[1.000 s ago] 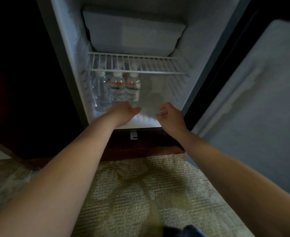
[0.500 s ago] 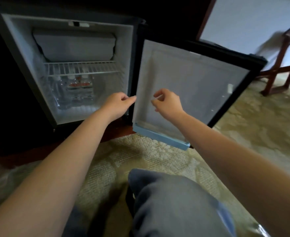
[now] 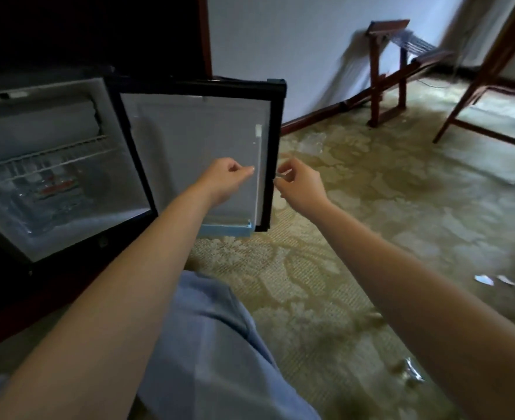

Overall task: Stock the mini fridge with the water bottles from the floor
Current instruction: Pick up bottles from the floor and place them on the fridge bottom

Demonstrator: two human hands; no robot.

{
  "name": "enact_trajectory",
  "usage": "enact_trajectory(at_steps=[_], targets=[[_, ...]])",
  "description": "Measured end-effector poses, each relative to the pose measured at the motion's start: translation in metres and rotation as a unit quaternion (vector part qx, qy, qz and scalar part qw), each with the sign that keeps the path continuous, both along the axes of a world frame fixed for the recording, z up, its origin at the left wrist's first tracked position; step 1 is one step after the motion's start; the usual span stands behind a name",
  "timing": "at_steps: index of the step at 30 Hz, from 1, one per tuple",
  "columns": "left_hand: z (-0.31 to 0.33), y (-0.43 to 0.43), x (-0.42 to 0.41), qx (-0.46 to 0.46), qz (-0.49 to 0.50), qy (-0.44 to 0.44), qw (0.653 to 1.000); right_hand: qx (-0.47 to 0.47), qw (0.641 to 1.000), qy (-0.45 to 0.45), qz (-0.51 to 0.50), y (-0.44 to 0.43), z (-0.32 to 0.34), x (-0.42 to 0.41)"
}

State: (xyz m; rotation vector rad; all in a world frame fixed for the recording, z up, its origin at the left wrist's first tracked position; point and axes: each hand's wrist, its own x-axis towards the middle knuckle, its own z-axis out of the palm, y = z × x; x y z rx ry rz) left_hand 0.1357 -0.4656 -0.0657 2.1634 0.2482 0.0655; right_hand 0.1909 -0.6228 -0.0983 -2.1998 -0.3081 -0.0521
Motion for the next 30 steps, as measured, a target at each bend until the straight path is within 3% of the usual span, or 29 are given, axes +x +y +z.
enact_trajectory(at_steps=[5, 18, 26, 30], targets=[[-0.023, -0.071, 0.002, 0.015, -0.098, 0.076, 0.992, -0.021, 0.996, 0.044, -0.074, -0.080, -0.033, -0.005], [-0.066, -0.169, 0.020, 0.097, -0.213, 0.166, 0.958, -0.053, 0.973, 0.151, -0.169, -0.198, -0.113, -0.011], [-0.099, -0.216, 0.062, 0.141, -0.263, 0.209, 0.931, -0.170, 0.935, 0.206, -0.235, -0.267, -0.181, -0.001], [-0.117, -0.241, 0.083, 0.156, -0.282, 0.213, 0.922, -0.168, 0.907, 0.235, -0.305, -0.296, -0.219, 0.021]])
